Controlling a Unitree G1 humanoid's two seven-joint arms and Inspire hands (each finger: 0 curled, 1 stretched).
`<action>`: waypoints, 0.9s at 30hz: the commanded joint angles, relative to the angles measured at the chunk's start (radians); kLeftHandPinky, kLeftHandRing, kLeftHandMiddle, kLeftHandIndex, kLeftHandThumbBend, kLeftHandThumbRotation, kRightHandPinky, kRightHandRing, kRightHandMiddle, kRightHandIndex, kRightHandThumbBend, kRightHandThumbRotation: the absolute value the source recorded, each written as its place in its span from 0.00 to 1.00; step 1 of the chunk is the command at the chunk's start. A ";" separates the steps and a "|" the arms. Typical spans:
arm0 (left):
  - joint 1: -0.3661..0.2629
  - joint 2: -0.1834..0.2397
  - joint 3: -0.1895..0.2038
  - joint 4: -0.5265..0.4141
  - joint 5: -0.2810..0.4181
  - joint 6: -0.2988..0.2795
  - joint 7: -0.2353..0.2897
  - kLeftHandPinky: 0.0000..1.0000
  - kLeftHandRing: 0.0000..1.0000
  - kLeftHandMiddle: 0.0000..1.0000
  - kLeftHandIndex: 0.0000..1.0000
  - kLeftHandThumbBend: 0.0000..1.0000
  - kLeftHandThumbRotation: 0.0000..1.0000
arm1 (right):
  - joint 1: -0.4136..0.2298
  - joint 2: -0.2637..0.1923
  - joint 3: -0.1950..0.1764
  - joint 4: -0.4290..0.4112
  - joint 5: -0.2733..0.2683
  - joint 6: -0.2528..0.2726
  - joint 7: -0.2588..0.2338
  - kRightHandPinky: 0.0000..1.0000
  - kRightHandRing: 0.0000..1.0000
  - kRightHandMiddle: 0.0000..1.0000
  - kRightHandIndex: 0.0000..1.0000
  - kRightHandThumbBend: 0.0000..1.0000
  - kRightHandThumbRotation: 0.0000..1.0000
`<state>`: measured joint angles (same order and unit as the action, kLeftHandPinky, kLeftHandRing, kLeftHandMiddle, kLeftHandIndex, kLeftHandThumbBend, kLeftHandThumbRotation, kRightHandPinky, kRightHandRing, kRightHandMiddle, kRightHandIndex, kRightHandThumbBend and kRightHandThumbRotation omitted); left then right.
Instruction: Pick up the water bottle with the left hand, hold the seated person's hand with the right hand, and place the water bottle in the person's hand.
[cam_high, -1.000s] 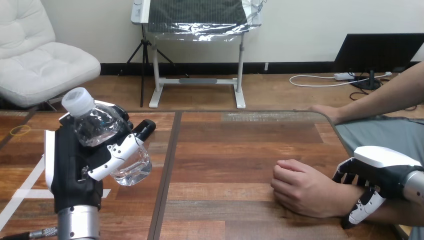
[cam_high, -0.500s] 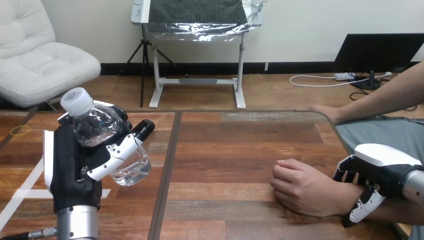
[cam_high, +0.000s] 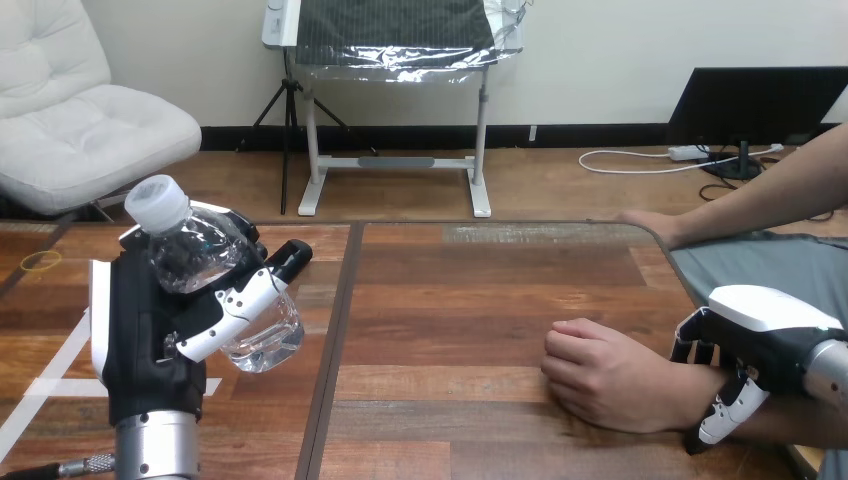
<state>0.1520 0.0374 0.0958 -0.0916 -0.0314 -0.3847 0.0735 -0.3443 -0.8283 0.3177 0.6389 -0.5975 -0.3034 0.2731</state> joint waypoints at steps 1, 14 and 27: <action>-0.065 -0.006 0.004 -0.053 0.004 -0.019 0.004 0.22 0.27 0.32 0.35 0.66 0.00 | 0.067 0.051 0.059 0.100 -0.039 0.029 -0.002 0.29 0.39 0.50 0.54 0.90 0.00; -0.065 0.000 0.004 -0.052 0.007 -0.020 0.000 0.22 0.27 0.32 0.35 0.63 0.00 | 0.067 0.048 0.073 0.098 -0.052 0.031 -0.029 0.20 0.29 0.41 0.48 0.88 0.00; -0.064 -0.004 0.006 -0.051 -0.013 -0.023 -0.006 0.21 0.27 0.32 0.35 0.64 0.00 | 0.060 0.044 0.087 0.100 -0.062 0.046 -0.020 0.24 0.35 0.45 0.44 0.90 0.00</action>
<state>0.1520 0.0374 0.0967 -0.0923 -0.0387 -0.3807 0.0708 -0.3490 -0.8283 0.3399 0.6441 -0.6100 -0.3031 0.2278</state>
